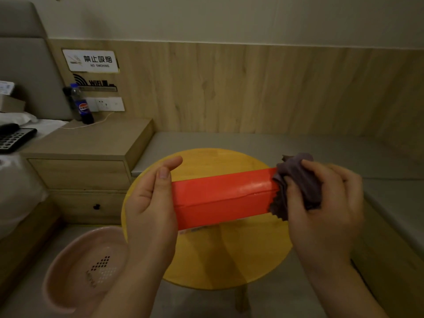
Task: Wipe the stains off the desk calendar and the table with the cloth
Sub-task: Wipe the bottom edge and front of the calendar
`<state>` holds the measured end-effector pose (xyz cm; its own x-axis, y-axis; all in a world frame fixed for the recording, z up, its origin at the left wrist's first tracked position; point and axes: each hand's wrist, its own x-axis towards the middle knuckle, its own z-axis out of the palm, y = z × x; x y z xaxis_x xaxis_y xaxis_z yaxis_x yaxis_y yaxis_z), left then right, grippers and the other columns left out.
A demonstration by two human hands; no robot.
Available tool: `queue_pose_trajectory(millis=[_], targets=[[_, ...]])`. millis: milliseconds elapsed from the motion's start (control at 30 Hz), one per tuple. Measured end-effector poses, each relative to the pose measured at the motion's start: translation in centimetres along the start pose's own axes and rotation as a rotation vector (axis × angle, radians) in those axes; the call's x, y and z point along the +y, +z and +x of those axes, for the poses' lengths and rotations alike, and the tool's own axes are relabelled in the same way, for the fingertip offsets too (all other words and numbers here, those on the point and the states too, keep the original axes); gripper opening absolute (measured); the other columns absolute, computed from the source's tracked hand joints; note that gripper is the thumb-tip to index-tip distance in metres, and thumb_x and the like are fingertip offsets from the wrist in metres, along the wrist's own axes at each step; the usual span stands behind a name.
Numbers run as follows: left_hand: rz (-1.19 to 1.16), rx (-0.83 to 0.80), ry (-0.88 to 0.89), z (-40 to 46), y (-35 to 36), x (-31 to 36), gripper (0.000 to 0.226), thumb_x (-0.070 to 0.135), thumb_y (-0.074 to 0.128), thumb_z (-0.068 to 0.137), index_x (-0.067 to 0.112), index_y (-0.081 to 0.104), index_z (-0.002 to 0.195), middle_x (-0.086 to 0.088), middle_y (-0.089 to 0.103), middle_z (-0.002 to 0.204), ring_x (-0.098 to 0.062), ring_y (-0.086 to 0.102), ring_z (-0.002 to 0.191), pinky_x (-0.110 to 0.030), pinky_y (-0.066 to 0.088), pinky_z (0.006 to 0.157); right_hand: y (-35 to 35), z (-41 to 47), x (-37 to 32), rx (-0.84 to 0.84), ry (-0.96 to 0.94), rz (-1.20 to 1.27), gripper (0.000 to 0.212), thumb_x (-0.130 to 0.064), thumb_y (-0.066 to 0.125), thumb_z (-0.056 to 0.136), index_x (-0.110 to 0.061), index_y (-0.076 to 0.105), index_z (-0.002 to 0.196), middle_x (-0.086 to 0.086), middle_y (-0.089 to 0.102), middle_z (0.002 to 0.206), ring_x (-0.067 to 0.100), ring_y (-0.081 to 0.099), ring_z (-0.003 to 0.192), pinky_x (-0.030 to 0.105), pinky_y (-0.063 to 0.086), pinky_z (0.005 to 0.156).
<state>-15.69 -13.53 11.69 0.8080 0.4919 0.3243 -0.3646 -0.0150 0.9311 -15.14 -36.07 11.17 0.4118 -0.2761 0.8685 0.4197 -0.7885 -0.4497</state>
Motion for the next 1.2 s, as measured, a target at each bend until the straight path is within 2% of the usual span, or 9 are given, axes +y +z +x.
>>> queue_pose_trajectory(millis=[167, 300, 500, 633, 700, 800, 933, 1067, 1200], targets=[[0.010, -0.010, -0.006, -0.1, 0.0, 0.0, 0.033, 0.055, 0.052, 0.094, 0.041, 0.078, 0.109, 0.006, 0.073, 0.104, -0.019, 0.062, 0.098, -0.067, 0.047, 0.098, -0.5, 0.5, 0.0, -0.091, 0.123, 0.057, 0.039, -0.017, 0.077, 0.087, -0.020, 0.061, 0.122, 0.004, 0.054, 0.118, 0.007, 0.052, 0.103, 0.006, 0.037, 0.094], [0.011, -0.052, 0.000, -0.3, -0.4, 0.0, 0.031, 0.051, 0.050, 0.097, 0.042, 0.077, 0.110, 0.003, 0.075, 0.115, -0.024, 0.066, 0.108, -0.061, 0.050, 0.095, -0.7, 1.9, 0.4, -0.310, 0.524, 0.224, 0.030, -0.053, 0.070, 0.084, -0.037, 0.059, 0.106, -0.016, 0.070, 0.098, 0.004, 0.067, 0.090, 0.030, 0.052, 0.074], [-0.005, -0.264, -0.163, -0.6, -2.4, -1.4, 0.048, 0.024, 0.053, 0.083, 0.047, 0.072, 0.120, 0.000, 0.070, 0.087, -0.009, 0.053, 0.059, -0.027, 0.045, 0.052, -2.3, 3.6, 1.8, -0.569, 1.004, 0.622, 0.034, -0.041, 0.079, 0.079, -0.009, 0.073, 0.087, 0.020, 0.074, 0.078, 0.039, 0.072, 0.066, 0.062, 0.060, 0.062], [-0.006, -0.386, -0.258, -1.6, -3.9, -2.4, 0.055, 0.016, 0.053, 0.080, 0.041, 0.071, 0.126, -0.002, 0.066, 0.080, -0.012, 0.054, 0.046, -0.018, 0.042, 0.046, -2.9, 2.2, 2.0, -0.695, 1.025, 0.642, 0.017, -0.017, 0.083, 0.073, -0.015, 0.072, 0.085, 0.020, 0.073, 0.077, 0.034, 0.070, 0.058, 0.050, 0.057, 0.048], [0.040, -0.394, -0.299, -1.8, -4.7, -2.9, 0.058, 0.021, 0.059, 0.078, 0.046, 0.066, 0.130, -0.002, 0.068, 0.095, -0.026, 0.055, 0.056, -0.020, 0.044, 0.053, -3.0, 1.1, 2.3, -0.682, 1.034, 0.672, 0.017, -0.008, 0.080, 0.075, -0.016, 0.070, 0.085, 0.020, 0.071, 0.075, 0.035, 0.067, 0.053, 0.049, 0.056, 0.048], [0.103, -0.387, -0.353, -2.2, -5.6, -3.7, 0.077, 0.034, 0.067, 0.063, 0.061, 0.054, 0.134, 0.005, 0.071, 0.076, -0.015, 0.064, 0.066, -0.032, 0.051, 0.066, -3.3, -0.4, 2.2, -0.629, 0.995, 0.721, 0.031, -0.016, 0.082, 0.064, -0.016, 0.066, 0.091, 0.020, 0.067, 0.073, 0.032, 0.063, 0.046, 0.047, 0.055, 0.046], [-0.076, -0.329, -0.424, -2.4, -5.4, -3.9, 0.102, 0.011, 0.070, 0.052, 0.040, 0.044, 0.146, -0.011, 0.074, 0.074, -0.018, 0.071, 0.069, -0.037, 0.052, 0.073, -3.6, -2.0, 2.6, -0.552, 0.864, 0.764, 0.034, -0.013, 0.080, 0.067, -0.020, 0.063, 0.096, 0.012, 0.070, 0.075, 0.032, 0.064, 0.047, 0.048, 0.056, 0.044], [-0.323, -0.260, -0.542, -1.1, -4.2, -3.2, 0.059, 0.009, 0.068, 0.077, 0.012, 0.061, 0.135, -0.016, 0.077, 0.101, -0.023, 0.073, 0.079, -0.038, 0.060, 0.062, -3.7, -3.1, 3.6, -0.537, 0.714, 0.704, 0.053, 0.015, 0.071, 0.078, -0.035, 0.063, 0.093, 0.003, 0.075, 0.077, 0.018, 0.070, 0.055, 0.026, 0.056, 0.045], [-0.225, -0.190, -0.430, -0.4, -2.8, -2.6, 0.022, 0.016, 0.057, 0.103, 0.024, 0.072, 0.117, -0.012, 0.077, 0.107, -0.019, 0.071, 0.084, -0.042, 0.056, 0.075, -3.9, -3.6, 4.2, -0.565, 0.655, 0.647, 0.054, 0.012, 0.073, 0.081, -0.037, 0.062, 0.099, 0.009, 0.075, 0.080, 0.044, 0.063, 0.048, 0.045, 0.046, 0.032]])
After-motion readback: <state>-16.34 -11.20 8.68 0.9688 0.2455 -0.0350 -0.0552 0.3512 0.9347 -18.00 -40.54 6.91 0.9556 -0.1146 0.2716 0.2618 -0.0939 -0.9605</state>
